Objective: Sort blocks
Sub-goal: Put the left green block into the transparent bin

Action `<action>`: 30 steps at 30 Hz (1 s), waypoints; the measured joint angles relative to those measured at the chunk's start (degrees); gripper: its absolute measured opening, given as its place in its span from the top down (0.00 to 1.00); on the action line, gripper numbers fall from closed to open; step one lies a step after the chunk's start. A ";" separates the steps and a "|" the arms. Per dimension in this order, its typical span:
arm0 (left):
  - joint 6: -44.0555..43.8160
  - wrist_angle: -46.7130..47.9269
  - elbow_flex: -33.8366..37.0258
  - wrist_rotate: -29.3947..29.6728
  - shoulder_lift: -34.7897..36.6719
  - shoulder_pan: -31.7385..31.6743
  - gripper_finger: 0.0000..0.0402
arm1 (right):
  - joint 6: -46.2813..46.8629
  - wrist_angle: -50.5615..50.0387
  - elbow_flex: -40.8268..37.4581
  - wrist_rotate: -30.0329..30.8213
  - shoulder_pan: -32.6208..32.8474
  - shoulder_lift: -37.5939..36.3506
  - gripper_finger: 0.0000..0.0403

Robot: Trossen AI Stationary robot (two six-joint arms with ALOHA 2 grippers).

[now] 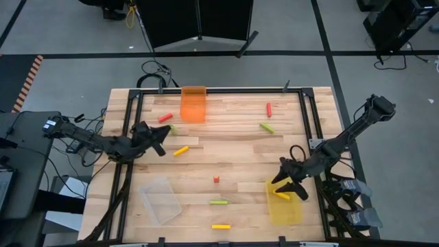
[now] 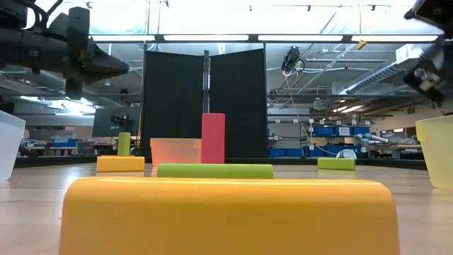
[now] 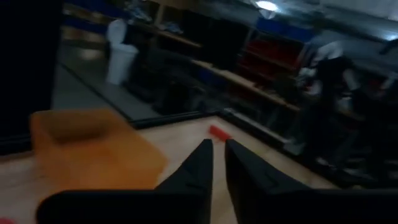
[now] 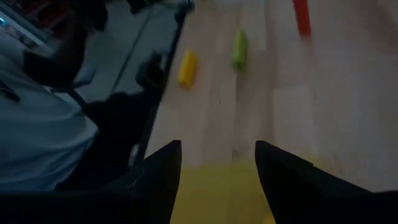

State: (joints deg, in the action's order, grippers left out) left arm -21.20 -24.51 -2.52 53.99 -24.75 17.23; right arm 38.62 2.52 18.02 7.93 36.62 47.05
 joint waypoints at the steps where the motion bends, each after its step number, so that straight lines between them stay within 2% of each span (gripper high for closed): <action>1: -1.72 2.53 -0.35 1.26 -0.01 0.01 0.82 | -1.42 1.01 -0.02 0.80 0.00 -0.26 0.48; 6: -10.90 13.22 -1.71 5.80 -1.35 -0.02 0.66 | -10.51 8.96 -0.02 8.94 -0.95 -0.68 0.50; 10: -14.39 16.74 -2.41 5.93 -3.25 -0.94 0.56 | -19.65 19.12 -0.02 19.77 -3.29 -0.61 0.50; 14: -15.63 19.40 -3.26 3.98 -5.51 -3.06 0.50 | -27.66 27.41 -0.02 25.91 -7.05 -0.55 0.50; 20: -18.96 22.71 -4.68 -4.40 -10.01 -6.96 0.48 | -30.25 32.79 -0.02 26.60 -13.65 2.61 0.50; 30: -19.70 20.54 -4.97 -3.90 -14.61 -10.73 0.48 | -30.93 41.57 -0.02 26.57 -18.01 11.61 0.50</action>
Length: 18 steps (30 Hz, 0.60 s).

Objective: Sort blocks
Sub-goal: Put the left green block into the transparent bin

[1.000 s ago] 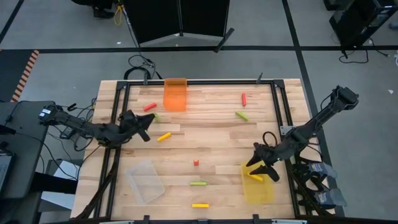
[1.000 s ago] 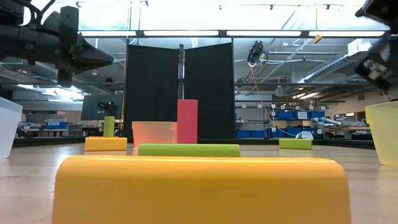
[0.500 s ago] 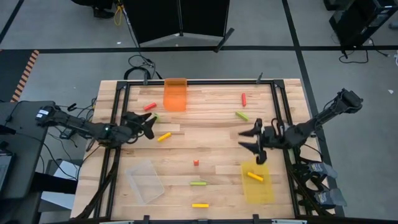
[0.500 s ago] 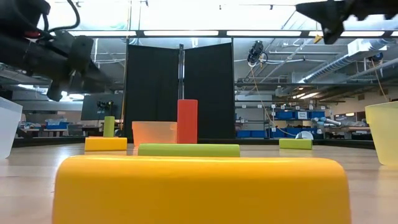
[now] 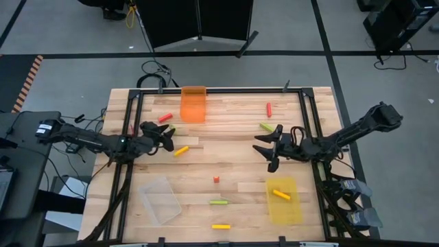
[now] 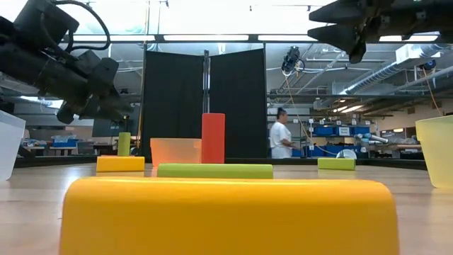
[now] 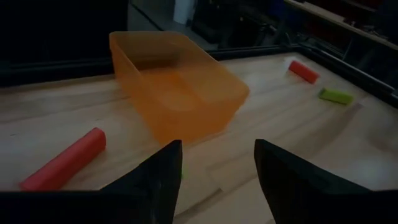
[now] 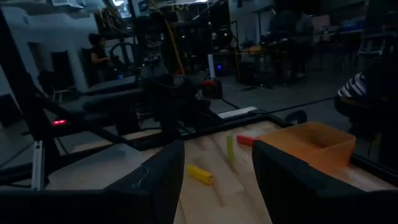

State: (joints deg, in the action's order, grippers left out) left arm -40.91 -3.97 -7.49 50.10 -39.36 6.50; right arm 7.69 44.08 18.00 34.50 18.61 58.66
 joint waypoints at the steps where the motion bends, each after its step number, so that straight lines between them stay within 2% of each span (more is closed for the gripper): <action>1: 0.00 -0.04 0.00 -0.02 -0.01 -0.23 0.48 | -0.19 1.09 0.00 -0.07 -0.14 0.82 0.51; 8: 0.13 -0.92 0.00 -0.70 -0.01 -0.89 0.48 | -0.24 6.17 0.00 -2.62 -1.64 5.57 0.51; 18: -0.43 -0.88 0.00 -0.80 -0.01 -0.89 0.48 | -0.26 13.53 0.00 -3.13 -2.72 11.02 0.51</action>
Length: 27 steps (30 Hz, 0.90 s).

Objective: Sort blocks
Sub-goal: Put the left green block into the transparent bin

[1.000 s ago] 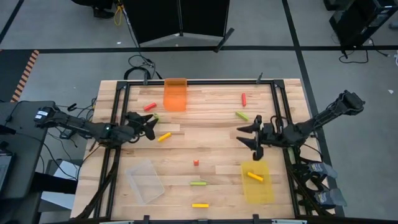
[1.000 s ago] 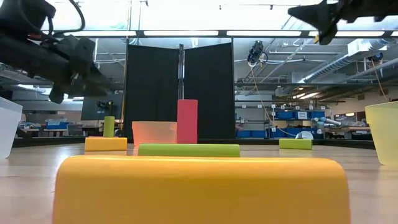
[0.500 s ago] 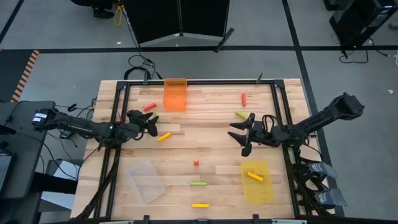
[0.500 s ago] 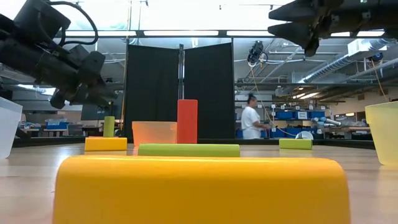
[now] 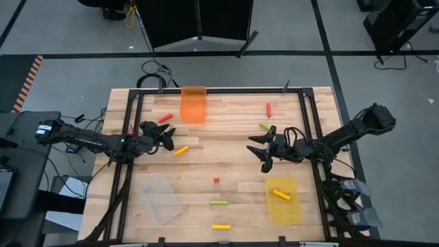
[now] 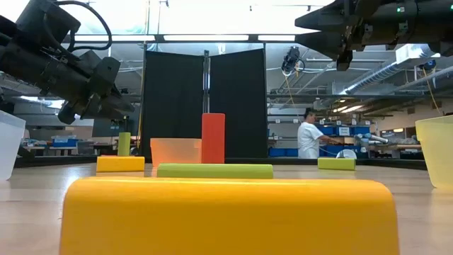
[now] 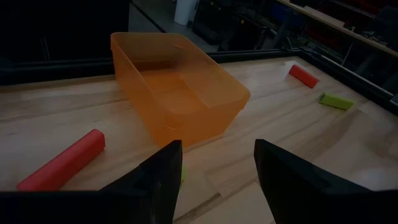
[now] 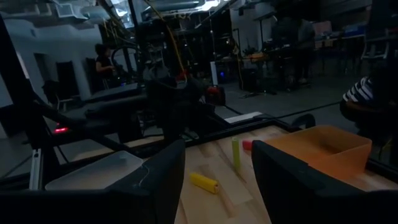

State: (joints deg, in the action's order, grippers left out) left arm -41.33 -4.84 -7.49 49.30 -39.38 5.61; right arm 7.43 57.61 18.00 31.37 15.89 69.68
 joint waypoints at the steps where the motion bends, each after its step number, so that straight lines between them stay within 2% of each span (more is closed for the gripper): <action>1: -0.46 0.03 0.00 0.00 0.00 -0.02 0.48 | -0.02 0.60 0.01 -0.01 -0.04 0.47 0.51; 15: -2.42 0.38 0.00 0.08 0.00 -0.10 0.48 | -0.03 3.25 0.02 -1.57 -0.78 1.99 0.52; 23: -3.12 2.29 0.00 -0.65 0.00 -3.85 0.48 | -0.12 3.23 0.02 -1.63 -1.14 1.98 0.53; 27: 0.38 3.60 0.00 -2.96 -0.18 -5.09 0.48 | -0.12 3.21 0.02 -1.63 -1.14 1.98 0.53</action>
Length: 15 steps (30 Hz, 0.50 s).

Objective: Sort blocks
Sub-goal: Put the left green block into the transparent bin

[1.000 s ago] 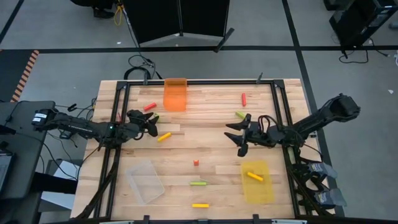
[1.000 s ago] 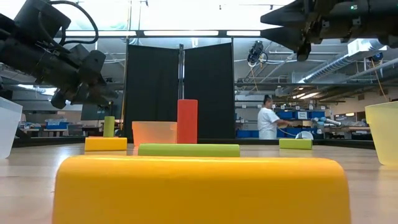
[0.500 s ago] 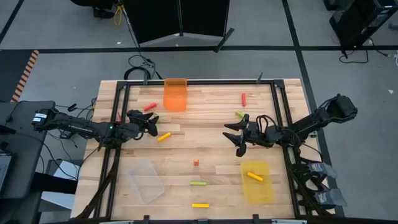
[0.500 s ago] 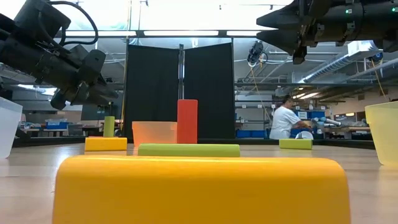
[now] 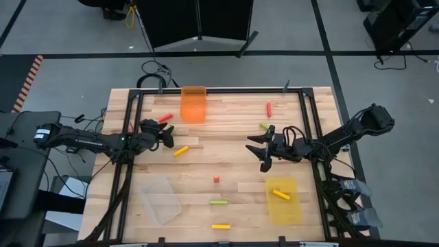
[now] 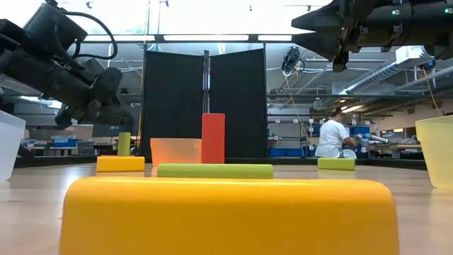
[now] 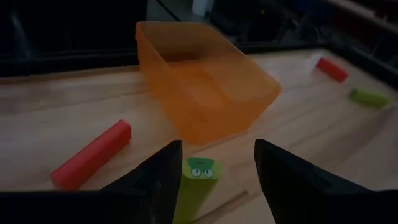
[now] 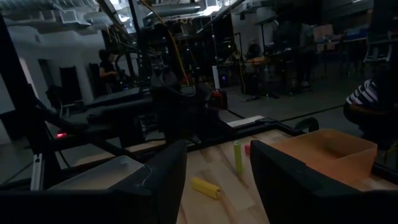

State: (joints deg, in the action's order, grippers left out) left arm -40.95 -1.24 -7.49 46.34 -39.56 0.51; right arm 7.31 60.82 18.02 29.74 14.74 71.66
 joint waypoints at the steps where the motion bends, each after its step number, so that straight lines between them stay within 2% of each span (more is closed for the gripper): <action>1: 1.12 -0.31 0.00 -0.44 -0.20 -0.10 0.48 | 0.00 0.00 0.00 0.00 -0.02 0.00 0.53; 8: 7.73 -0.50 -0.15 -1.32 -0.23 -0.13 0.39 | 0.02 -0.02 0.00 0.00 -1.00 -0.02 0.54; 15: 8.74 -0.31 -0.17 0.37 -0.25 -0.43 0.27 | 0.17 -0.04 0.00 -1.31 -2.26 -0.02 0.54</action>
State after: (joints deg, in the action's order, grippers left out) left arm -32.21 -1.55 -7.66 46.71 -39.81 0.08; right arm 7.49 60.77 18.02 28.42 12.48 71.64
